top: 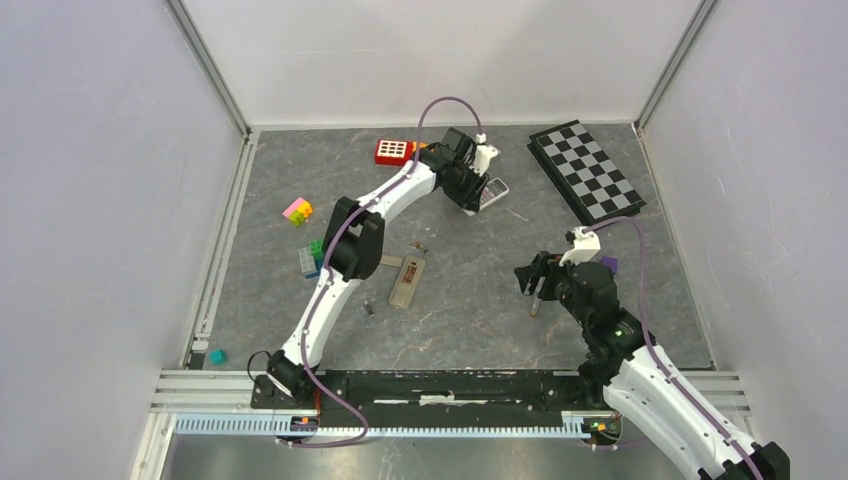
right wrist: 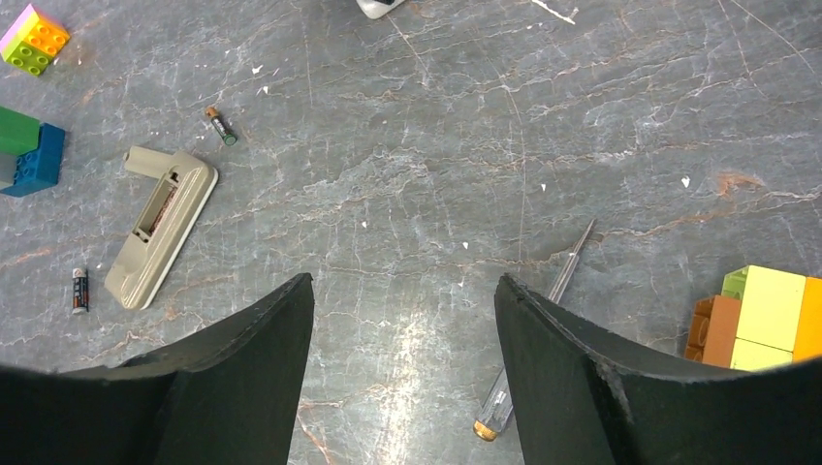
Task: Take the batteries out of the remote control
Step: Move the remote control to the center of the board.
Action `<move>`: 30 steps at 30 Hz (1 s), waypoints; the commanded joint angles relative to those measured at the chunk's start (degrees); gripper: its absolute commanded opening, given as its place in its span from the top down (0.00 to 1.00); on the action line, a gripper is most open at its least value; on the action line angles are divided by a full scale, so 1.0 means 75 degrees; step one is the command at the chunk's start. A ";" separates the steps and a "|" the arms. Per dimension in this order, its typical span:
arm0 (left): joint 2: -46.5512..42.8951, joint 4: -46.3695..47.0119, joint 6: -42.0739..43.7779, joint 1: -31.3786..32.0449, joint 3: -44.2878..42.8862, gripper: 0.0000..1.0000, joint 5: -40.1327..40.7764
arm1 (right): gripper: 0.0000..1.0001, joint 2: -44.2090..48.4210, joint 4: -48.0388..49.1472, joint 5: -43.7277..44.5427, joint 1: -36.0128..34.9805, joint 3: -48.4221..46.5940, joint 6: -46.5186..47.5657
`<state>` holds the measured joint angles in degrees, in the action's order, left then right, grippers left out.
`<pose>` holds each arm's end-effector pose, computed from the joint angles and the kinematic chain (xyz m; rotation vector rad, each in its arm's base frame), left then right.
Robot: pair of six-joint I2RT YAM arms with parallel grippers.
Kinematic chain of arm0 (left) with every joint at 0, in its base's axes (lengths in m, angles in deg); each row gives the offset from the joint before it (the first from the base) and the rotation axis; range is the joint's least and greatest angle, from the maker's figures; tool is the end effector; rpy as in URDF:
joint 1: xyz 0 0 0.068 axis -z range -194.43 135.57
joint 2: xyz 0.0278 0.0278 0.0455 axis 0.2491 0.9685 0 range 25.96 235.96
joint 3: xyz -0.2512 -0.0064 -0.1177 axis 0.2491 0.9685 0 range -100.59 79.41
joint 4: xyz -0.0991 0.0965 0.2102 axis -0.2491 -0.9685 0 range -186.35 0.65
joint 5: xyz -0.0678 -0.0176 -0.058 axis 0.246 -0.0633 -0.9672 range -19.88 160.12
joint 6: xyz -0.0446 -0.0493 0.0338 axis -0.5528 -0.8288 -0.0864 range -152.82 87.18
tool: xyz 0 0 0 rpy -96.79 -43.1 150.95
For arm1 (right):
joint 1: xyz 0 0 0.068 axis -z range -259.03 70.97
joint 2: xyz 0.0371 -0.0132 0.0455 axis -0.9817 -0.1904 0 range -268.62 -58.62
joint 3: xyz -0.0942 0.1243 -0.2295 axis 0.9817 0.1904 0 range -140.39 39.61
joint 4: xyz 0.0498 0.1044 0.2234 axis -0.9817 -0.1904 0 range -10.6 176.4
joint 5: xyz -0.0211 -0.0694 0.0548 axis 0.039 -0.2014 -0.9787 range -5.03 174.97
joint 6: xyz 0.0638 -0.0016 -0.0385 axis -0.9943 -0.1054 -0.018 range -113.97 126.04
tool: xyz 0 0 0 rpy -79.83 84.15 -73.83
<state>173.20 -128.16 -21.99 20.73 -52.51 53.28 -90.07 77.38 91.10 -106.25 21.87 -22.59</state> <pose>0.4527 -0.3411 0.1464 1.1036 2.2892 -0.5404 0.1439 0.0664 0.2039 0.0957 2.0011 0.5292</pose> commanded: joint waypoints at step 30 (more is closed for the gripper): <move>-0.4915 0.2784 -0.1800 0.1699 0.8566 0.54 0.1012 | 0.25 0.0320 0.0026 0.1001 0.0020 0.0187 -0.0893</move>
<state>133.23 -104.90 -36.05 32.93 12.62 53.91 -90.22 77.10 97.96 -106.25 22.22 -26.19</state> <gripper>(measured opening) 0.402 0.745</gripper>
